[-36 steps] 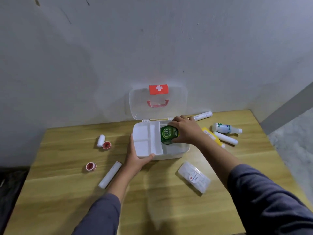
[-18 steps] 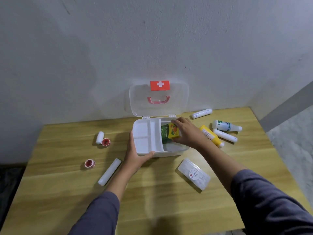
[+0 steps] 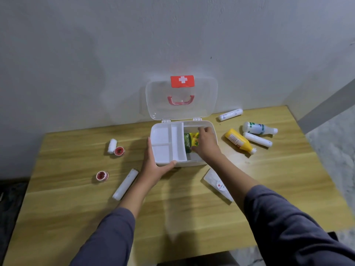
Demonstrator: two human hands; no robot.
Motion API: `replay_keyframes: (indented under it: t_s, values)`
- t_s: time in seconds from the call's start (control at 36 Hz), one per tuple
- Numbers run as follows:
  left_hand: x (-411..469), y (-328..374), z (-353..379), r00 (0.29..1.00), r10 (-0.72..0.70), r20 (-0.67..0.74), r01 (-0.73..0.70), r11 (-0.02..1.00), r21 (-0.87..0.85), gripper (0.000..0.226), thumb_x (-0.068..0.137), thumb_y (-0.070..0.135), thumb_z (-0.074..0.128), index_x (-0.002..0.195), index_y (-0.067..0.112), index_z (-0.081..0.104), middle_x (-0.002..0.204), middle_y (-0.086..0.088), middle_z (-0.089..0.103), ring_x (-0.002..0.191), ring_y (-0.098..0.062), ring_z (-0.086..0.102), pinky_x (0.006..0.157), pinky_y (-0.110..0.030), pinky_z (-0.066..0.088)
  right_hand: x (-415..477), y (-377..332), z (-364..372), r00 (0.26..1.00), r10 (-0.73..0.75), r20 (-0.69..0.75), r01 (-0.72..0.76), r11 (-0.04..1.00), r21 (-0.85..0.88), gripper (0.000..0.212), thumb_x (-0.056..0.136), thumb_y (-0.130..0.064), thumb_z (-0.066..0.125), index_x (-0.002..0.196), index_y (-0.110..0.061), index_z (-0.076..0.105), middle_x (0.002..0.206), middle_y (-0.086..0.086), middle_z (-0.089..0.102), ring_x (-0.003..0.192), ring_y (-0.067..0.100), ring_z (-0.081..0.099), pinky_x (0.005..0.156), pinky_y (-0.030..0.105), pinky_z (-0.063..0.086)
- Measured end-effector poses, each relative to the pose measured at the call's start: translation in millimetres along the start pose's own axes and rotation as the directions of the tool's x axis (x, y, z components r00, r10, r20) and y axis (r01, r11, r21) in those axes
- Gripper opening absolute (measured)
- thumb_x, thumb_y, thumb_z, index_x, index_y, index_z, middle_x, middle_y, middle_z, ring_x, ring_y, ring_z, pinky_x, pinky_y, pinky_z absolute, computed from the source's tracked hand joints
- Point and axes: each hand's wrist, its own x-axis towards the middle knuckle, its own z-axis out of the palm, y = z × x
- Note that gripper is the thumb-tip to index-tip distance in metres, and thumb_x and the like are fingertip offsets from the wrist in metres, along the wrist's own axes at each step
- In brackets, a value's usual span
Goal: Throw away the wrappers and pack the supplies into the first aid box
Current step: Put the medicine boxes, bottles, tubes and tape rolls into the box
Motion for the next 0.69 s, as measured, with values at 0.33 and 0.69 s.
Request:
replay_keyframes:
  t_s: [0.33, 0.69]
  values:
    - [2.9, -3.1, 0.7, 1.0, 0.007, -0.023, -0.007, 1.0, 0.003, 0.123, 0.061, 0.045, 0.078, 0.151, 0.029, -0.003, 0.156, 0.012, 0.012, 0.141, -0.005, 0.017, 0.116, -0.032, 0.024, 12.9, -8.5, 5.7, 0.994, 0.104, -0.017, -0.102, 0.992, 0.076, 0.062, 0.067, -0.023, 0.081, 0.117, -0.003, 0.051, 0.122, 0.016, 0.052, 0.108, 0.03, 0.051, 0.09, 0.035, 0.045]
    - [4.3, -6.7, 1.7, 0.999, 0.041, -0.031, -0.041, 0.999, -0.002, 0.119, 0.06, 0.049, 0.077, 0.151, 0.03, 0.002, 0.158, 0.006, 0.017, 0.144, -0.01, 0.019, 0.117, -0.043, 0.027, 12.1, -12.4, 5.0, 0.999, 0.029, 0.038, -0.038, 0.971, 0.236, 0.063, 0.071, -0.016, 0.077, 0.126, -0.004, 0.049, 0.13, 0.015, 0.045, 0.114, 0.028, 0.052, 0.094, 0.032, 0.043]
